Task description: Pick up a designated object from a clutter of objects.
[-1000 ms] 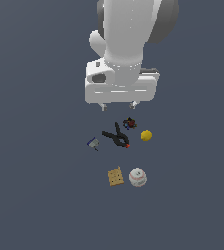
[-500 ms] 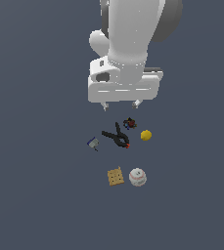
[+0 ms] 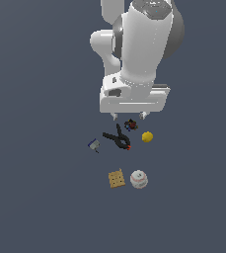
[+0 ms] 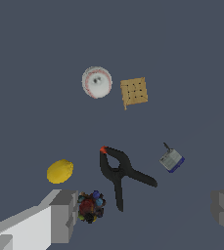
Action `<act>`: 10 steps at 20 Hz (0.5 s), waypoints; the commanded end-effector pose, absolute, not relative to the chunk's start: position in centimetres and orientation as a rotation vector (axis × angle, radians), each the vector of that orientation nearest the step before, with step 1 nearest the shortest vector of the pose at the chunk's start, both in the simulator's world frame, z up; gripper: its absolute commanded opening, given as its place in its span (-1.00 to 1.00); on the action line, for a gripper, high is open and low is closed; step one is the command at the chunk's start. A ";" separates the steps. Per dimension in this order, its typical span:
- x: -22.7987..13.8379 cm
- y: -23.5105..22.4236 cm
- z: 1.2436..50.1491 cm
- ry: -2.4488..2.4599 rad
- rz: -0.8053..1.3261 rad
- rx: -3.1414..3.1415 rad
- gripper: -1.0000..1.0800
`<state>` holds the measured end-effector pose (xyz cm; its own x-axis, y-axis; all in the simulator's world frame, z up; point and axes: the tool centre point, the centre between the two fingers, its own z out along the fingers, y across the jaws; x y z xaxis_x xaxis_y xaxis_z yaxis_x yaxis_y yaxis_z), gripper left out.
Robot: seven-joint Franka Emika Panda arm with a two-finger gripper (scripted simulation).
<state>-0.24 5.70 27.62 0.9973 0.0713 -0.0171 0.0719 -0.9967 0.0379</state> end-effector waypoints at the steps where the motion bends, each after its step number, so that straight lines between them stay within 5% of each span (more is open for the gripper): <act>1: -0.4 6.8 25.9 0.079 -0.021 3.101 0.92; 10: -2.4 12.2 17.9 -0.074 -0.003 3.105 0.92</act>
<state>-1.88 11.24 19.24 0.9995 -0.0301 -0.0036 -0.0299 -0.9988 0.0377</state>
